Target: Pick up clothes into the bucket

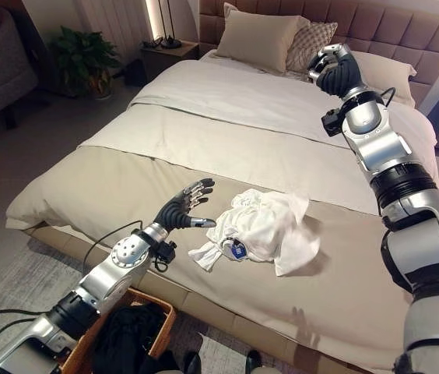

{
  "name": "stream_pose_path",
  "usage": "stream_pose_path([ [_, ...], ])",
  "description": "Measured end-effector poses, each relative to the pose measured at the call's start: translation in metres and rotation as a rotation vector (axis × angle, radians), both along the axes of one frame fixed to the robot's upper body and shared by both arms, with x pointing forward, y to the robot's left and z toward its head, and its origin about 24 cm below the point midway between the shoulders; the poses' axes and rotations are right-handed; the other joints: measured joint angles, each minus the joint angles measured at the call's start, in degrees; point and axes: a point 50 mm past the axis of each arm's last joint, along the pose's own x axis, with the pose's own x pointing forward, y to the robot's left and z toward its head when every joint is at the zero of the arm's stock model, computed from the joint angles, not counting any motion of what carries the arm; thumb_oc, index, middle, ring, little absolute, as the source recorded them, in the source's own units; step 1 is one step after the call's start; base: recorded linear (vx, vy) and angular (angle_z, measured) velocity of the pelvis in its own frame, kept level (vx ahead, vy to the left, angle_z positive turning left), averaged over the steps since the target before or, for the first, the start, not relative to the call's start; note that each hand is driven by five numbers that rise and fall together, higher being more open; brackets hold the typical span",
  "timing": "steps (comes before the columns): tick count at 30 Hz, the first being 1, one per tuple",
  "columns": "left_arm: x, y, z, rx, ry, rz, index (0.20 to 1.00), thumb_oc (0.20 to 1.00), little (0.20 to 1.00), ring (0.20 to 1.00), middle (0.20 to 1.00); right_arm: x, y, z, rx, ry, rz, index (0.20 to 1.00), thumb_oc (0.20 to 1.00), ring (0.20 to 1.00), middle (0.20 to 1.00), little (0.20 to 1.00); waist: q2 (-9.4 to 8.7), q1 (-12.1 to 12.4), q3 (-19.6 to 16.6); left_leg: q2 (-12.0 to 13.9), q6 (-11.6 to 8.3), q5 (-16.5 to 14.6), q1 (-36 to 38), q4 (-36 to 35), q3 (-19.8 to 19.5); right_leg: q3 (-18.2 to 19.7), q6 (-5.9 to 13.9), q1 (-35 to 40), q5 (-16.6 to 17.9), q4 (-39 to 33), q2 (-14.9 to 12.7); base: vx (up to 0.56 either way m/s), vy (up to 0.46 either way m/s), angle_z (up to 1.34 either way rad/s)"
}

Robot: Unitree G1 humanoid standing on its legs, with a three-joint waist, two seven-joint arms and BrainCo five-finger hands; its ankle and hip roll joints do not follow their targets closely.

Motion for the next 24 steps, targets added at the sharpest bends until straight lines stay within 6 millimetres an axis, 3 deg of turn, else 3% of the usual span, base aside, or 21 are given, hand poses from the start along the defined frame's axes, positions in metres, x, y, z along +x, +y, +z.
stream_pose_path([
  [10,0.000,-0.003,0.001,-0.020,-0.002,0.001,1.000,1.000,1.000,1.000,1.000,-0.007,-0.004,0.015,0.008,-0.082,-0.024,0.200,0.200,0.200,0.200,0.200,0.01,0.0,0.0,0.0,0.00,0.0,0.9,-0.3,-0.2,-0.3,-0.05,1.3,0.3,-1.0,0.1,0.00,-0.002,0.01],
  [11,0.001,-0.003,0.002,-0.025,-0.004,0.003,1.000,1.000,1.000,1.000,1.000,-0.007,-0.004,0.017,0.002,-0.090,-0.028,0.511,0.511,0.511,0.511,0.511,0.01,0.0,0.0,0.0,-0.01,0.0,1.0,-0.4,-0.3,-0.4,-0.05,1.6,0.3,-1.3,0.0,0.00,-0.007,0.04],
  [12,0.001,-0.003,0.002,-0.030,-0.006,0.007,1.000,1.000,1.000,1.000,1.000,-0.007,-0.004,0.017,-0.010,-0.089,-0.027,0.655,0.655,0.655,0.655,0.655,0.01,0.0,0.0,0.0,-0.01,0.0,1.0,-0.4,-0.3,-0.5,-0.06,1.6,0.3,-1.3,0.0,-0.02,-0.005,0.03],
  [13,0.002,-0.002,0.004,-0.038,-0.012,0.016,1.000,1.000,1.000,1.000,1.000,-0.007,-0.003,0.015,-0.048,-0.070,-0.021,1.000,1.000,1.000,1.000,1.000,0.00,0.1,0.0,0.0,-0.01,0.0,1.0,-0.4,-0.4,-0.5,-0.05,1.6,0.3,-1.3,0.0,0.00,0.000,0.00],
  [19,0.001,0.001,0.002,-0.041,-0.006,0.024,1.000,1.000,1.000,1.000,1.000,-0.001,-0.006,-0.015,-0.222,0.096,-0.020,1.000,1.000,1.000,1.000,1.000,0.06,0.0,0.0,-0.1,-0.04,0.0,-1.1,0.8,-1.3,-1.1,0.13,-0.3,0.0,0.2,-0.2,-0.19,0.002,0.05],
  [21,0.000,0.001,0.000,-0.039,0.004,0.024,1.000,1.000,1.000,1.000,1.000,0.001,-0.017,-0.028,-0.236,0.139,-0.069,1.000,1.000,1.000,1.000,1.000,-0.08,0.0,0.5,-0.3,-0.16,0.0,-4.4,2.4,-2.1,-1.8,0.25,-3.3,-0.3,1.8,-0.5,-0.25,-0.002,0.22],
  [24,-0.004,0.006,-0.010,-0.031,0.037,0.042,1.000,1.000,1.000,1.000,1.000,0.001,-0.039,-0.059,-0.260,0.241,-0.187,1.000,1.000,1.000,1.000,1.000,1.06,0.4,3.1,-0.7,-0.33,0.7,-10.3,4.3,-4.4,-3.8,0.00,-8.7,-1.0,5.0,-0.9,-0.10,-0.005,0.34],
])
